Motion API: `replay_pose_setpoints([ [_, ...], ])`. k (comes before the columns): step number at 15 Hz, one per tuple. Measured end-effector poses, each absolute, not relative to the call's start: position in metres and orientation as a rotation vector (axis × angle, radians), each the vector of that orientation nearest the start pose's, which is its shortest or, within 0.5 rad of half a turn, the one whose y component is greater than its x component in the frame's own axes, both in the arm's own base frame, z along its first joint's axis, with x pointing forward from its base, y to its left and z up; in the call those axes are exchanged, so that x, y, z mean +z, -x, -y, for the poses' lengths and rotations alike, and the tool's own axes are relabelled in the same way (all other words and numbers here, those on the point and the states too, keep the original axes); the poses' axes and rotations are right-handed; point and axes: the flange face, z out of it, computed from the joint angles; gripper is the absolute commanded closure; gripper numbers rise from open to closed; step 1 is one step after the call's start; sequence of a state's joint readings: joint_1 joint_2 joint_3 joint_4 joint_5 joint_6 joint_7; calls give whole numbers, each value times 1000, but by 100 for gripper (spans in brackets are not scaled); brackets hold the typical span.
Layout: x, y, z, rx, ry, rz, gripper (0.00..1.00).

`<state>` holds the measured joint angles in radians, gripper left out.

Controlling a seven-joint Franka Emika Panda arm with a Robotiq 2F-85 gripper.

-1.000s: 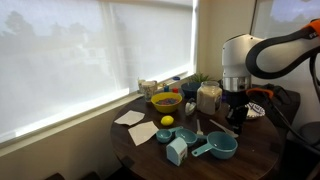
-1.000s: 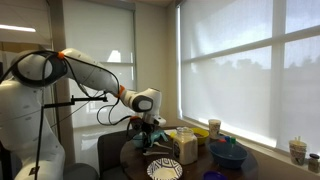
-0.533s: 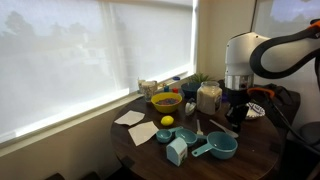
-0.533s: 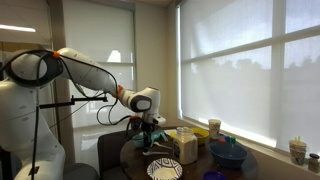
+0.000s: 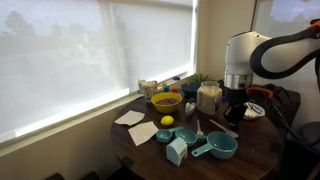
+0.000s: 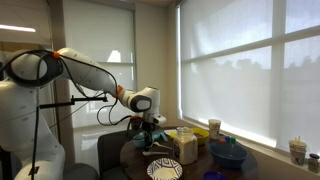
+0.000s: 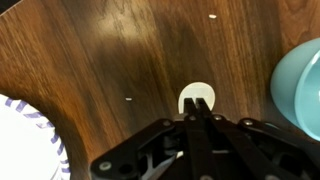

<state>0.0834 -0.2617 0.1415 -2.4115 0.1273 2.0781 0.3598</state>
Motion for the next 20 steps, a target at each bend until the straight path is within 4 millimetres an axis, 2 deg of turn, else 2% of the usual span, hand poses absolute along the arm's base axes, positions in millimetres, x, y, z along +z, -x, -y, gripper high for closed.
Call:
replay_pose_setpoints([
  [14,396,-435,-107,157,3077,-315,99],
  [15,395,-435,-107,160,3077,-315,70],
  [16,394,-435,-108,162,3078,-315,69],
  [20,393,-435,-108,166,3078,-315,43],
])
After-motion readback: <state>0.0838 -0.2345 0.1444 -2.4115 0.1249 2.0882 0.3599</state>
